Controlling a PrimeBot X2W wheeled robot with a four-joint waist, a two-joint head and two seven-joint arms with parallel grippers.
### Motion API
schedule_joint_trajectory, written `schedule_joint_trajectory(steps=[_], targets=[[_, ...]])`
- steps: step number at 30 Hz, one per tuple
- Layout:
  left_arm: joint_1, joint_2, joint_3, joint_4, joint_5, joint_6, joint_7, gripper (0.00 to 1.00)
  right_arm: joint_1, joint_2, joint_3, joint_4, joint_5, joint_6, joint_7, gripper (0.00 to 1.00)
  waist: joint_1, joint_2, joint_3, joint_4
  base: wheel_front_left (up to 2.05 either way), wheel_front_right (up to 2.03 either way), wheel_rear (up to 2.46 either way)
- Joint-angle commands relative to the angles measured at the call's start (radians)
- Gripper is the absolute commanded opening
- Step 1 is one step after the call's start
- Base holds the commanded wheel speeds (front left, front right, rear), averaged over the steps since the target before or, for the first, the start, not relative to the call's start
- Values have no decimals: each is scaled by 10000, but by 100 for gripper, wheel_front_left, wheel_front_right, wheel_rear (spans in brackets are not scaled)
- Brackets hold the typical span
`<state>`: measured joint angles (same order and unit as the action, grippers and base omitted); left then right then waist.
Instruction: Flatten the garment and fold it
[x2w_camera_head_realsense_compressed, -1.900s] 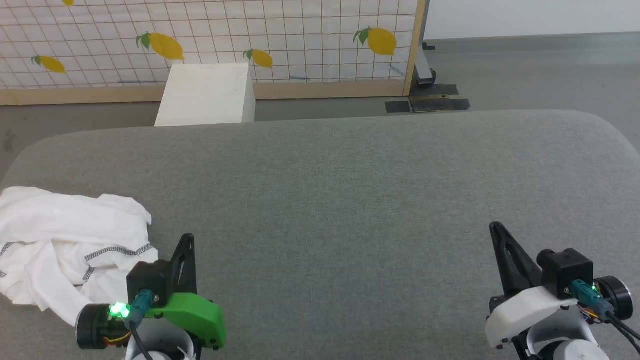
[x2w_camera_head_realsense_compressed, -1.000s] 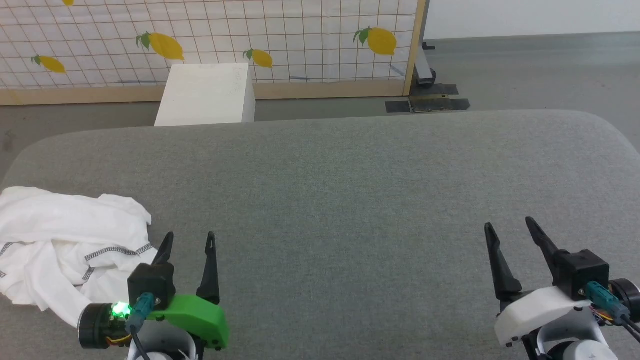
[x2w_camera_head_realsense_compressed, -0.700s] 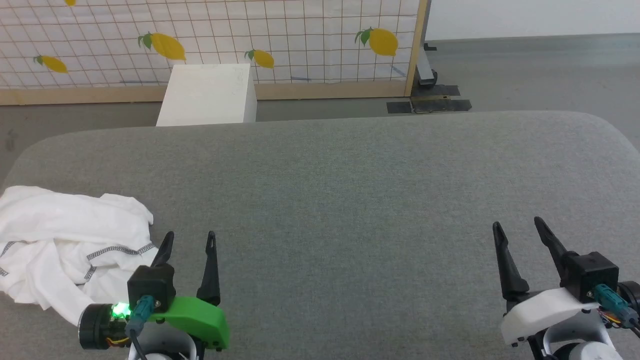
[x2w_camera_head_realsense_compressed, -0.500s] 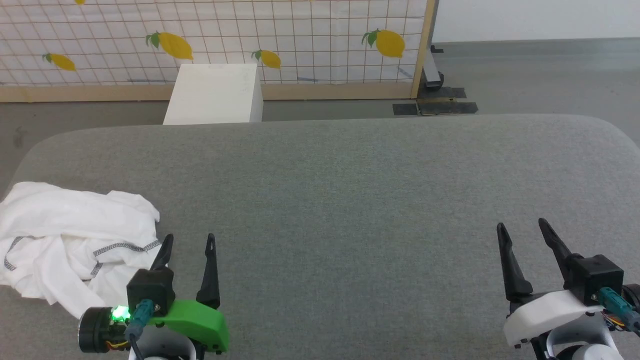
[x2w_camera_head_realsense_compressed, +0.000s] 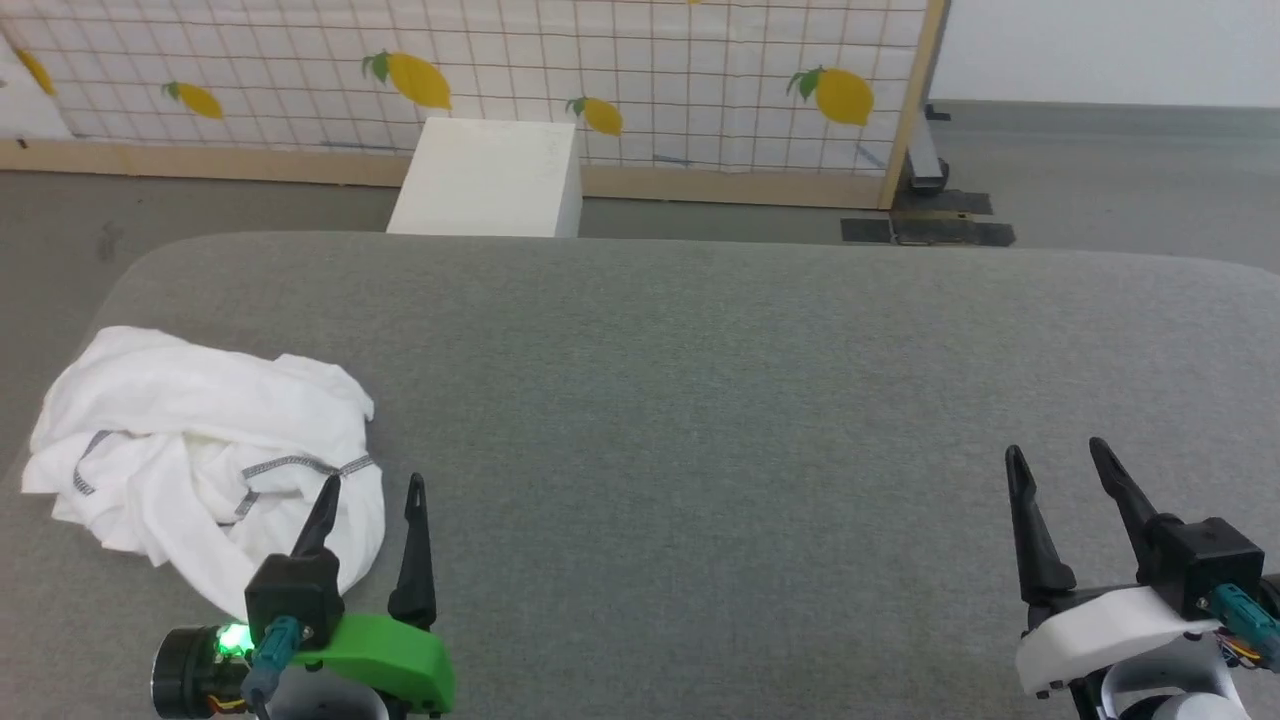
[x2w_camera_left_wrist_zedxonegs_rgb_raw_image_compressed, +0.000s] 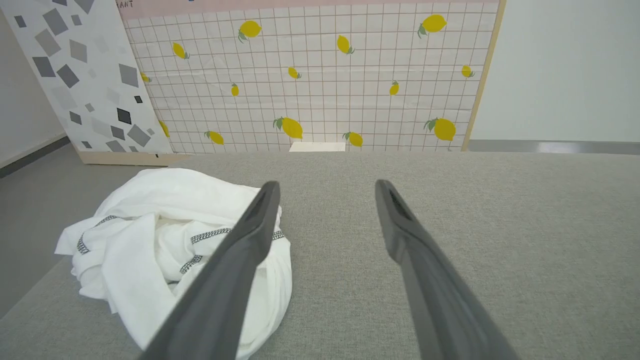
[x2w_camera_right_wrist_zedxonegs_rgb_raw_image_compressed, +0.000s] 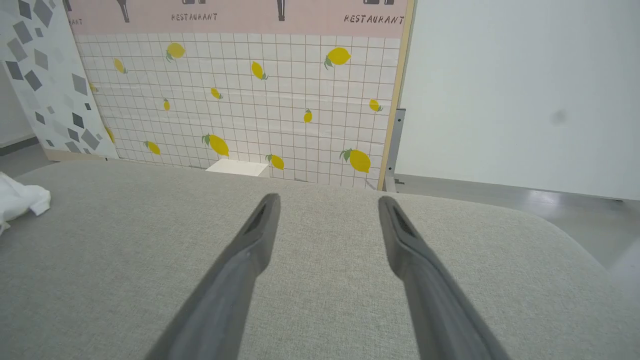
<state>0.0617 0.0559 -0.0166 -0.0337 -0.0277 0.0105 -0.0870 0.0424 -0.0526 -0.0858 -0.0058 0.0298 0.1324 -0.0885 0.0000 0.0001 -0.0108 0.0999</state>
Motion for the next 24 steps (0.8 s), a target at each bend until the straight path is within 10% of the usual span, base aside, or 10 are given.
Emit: schedule_joint_trajectory(steps=[1,24], targets=[[114,-20,-14,-48,-70,58,-104,100,96,9,-12,-18,100,-6,-97,100,0,-1,-16,181,0,0,0],[377,-30,-90,-117,-235,163,-577,100,83,13,257,98,242,-9,-568,100,0,-1,-49,1971,0,0,0]])
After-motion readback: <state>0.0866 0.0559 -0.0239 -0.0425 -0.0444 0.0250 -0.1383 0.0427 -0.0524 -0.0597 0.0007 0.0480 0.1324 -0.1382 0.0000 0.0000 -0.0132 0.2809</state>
